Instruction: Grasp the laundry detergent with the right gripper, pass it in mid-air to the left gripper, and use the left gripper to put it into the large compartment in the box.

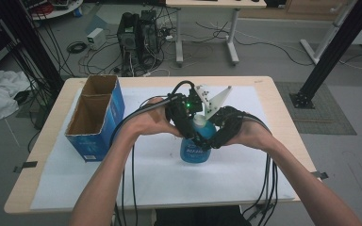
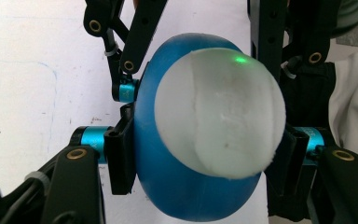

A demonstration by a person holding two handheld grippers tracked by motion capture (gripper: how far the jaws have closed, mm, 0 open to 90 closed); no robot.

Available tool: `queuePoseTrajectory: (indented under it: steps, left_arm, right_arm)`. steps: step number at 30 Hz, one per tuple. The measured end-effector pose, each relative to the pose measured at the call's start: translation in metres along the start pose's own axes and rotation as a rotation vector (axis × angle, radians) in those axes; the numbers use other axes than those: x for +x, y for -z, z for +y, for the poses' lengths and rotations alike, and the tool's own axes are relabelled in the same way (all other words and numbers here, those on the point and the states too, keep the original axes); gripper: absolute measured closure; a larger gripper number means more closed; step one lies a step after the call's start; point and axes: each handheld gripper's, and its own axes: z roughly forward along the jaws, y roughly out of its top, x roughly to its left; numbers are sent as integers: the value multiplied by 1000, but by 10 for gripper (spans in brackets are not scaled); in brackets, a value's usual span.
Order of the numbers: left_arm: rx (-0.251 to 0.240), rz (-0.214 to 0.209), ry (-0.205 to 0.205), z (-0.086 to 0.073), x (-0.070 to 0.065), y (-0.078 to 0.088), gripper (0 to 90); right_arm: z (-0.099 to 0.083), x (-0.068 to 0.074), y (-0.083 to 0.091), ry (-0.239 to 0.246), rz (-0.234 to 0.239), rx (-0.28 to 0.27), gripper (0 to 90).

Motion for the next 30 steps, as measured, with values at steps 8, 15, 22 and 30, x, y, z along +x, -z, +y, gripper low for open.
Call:
queuePoseTrajectory:
  steps: [8,15,22,30]
  left_arm:
    - [-2,0,3,0,0,0,385]
    - [4,2,1,0,0,0,385]
    - [8,0,7,-2,2,1,385]
    - [13,6,16,-4,1,1,384]
  right_arm:
    - [2,18,9,-262,-18,145,414]
    - [1,17,9,-256,-18,148,391]
    - [-4,15,6,-216,-45,182,359]
    - [-4,16,7,-234,-57,197,321]
